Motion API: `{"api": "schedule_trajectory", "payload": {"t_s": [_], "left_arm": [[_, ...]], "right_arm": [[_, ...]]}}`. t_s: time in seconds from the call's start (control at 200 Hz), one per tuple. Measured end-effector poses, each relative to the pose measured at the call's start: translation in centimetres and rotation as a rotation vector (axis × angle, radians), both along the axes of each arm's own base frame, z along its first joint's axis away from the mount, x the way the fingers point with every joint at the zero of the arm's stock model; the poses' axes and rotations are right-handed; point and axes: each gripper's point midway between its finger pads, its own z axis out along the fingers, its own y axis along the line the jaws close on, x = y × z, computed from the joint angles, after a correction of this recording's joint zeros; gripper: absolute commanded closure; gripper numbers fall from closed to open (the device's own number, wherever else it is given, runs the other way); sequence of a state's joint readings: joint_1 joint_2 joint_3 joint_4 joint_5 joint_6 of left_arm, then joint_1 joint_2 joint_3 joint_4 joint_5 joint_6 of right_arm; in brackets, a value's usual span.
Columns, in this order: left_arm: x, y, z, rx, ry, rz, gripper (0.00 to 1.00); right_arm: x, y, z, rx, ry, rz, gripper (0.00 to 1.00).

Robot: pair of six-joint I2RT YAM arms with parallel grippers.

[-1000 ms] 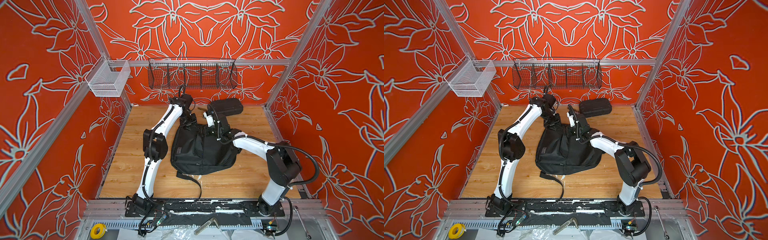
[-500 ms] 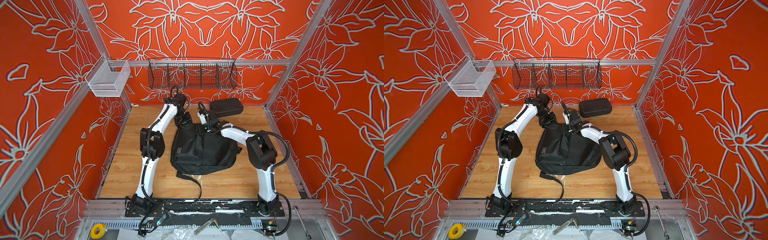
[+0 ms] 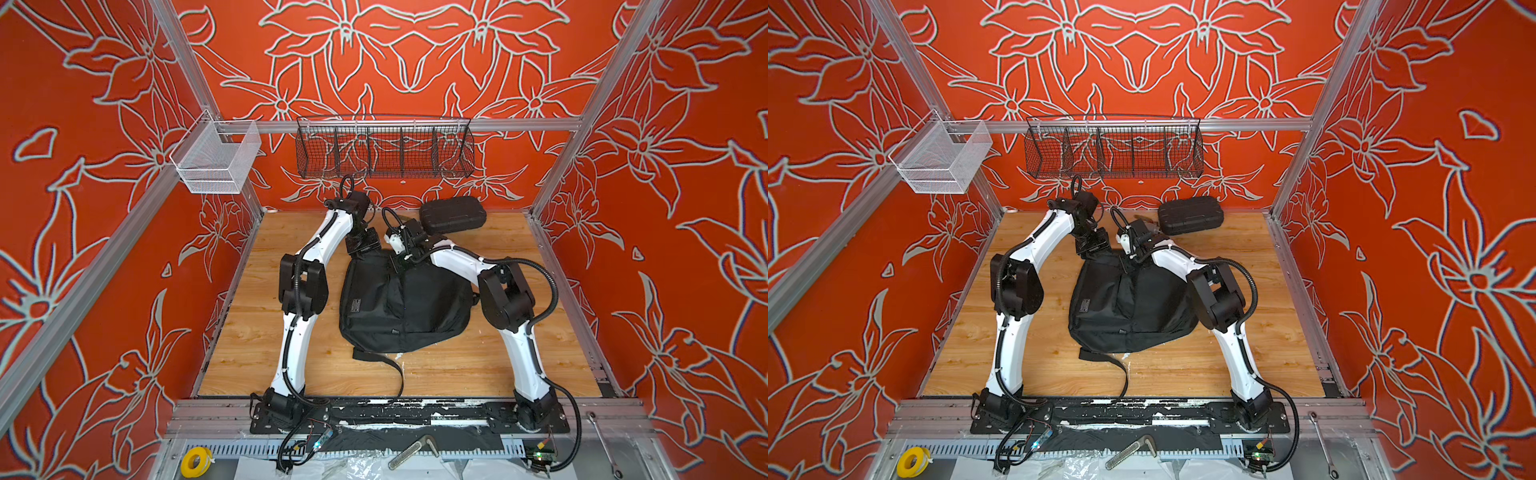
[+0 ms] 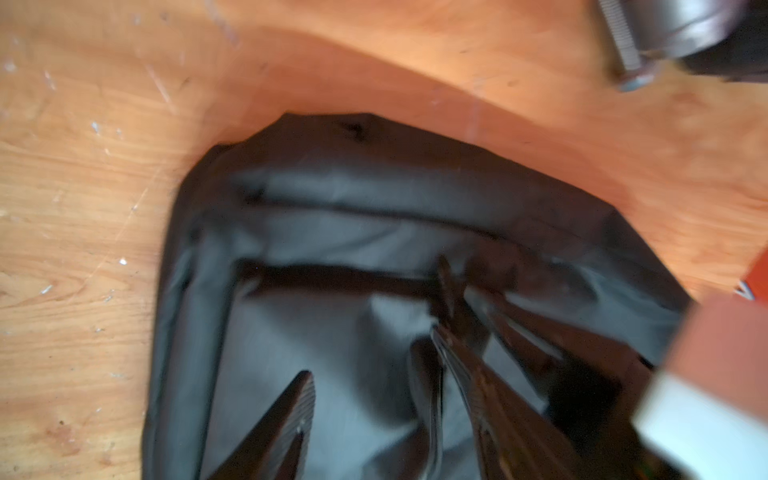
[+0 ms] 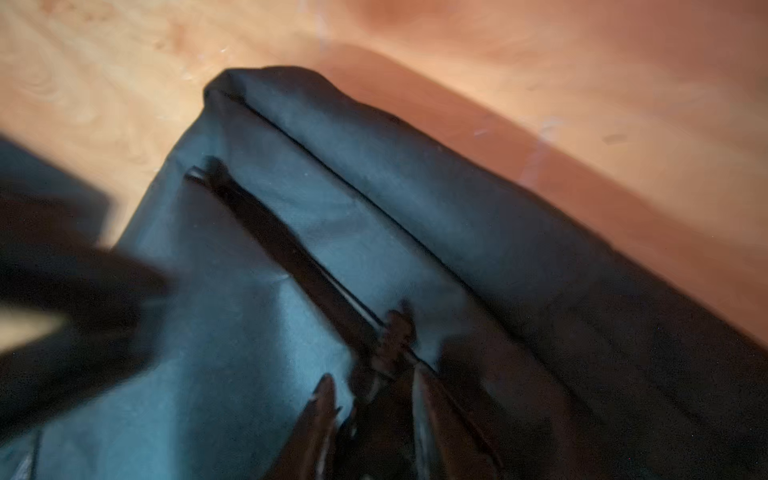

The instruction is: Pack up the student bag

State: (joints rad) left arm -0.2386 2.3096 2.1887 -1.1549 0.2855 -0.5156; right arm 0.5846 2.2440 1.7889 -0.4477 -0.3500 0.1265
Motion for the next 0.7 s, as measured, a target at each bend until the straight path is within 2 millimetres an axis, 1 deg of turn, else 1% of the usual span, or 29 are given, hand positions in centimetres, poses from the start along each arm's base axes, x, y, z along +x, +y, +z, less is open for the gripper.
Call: {"api": "schedule_trajectory", "payload": {"t_s": [0.085,0.14,0.245,0.29,0.32,0.4,0.475,0.61,0.656,0.701], "left_arm": [[-1.2,1.1,-1.7,0.014,0.050,0.025,0.39],[-2.0,1.7,-2.2,0.018,0.068,0.042,0.39],[-2.9,2.4,-1.6,0.019,0.067,0.070,0.39],[-3.1,2.6,-1.0,0.019,0.060,0.075,0.39],[-3.0,2.5,-0.6,0.013,0.048,0.080,0.39],[-2.5,2.3,0.2,-0.005,0.017,0.081,0.39],[-2.3,1.9,0.5,-0.025,0.006,0.074,0.39],[-2.5,1.5,0.4,-0.035,0.004,0.032,0.39],[-2.6,1.5,0.2,-0.027,0.004,0.011,0.39],[-2.9,1.4,-0.1,-0.018,0.011,-0.016,0.39]], "right_arm": [[-1.9,1.5,-0.2,0.043,0.003,0.088,0.72],[-3.7,2.3,-0.2,0.084,0.004,0.153,0.72],[-6.7,2.8,0.2,0.148,0.013,0.243,0.71],[-7.4,2.8,0.5,0.164,0.012,0.262,0.70],[-7.8,2.8,0.8,0.174,0.009,0.278,0.67],[-8.1,2.6,1.4,0.185,-0.017,0.295,0.65],[-8.0,2.4,2.2,0.187,-0.054,0.292,0.66],[-6.9,2.2,4.2,0.187,-0.142,0.259,0.70],[-6.4,2.1,4.8,0.183,-0.168,0.243,0.69],[-6.1,2.0,5.3,0.175,-0.186,0.227,0.66]]}}
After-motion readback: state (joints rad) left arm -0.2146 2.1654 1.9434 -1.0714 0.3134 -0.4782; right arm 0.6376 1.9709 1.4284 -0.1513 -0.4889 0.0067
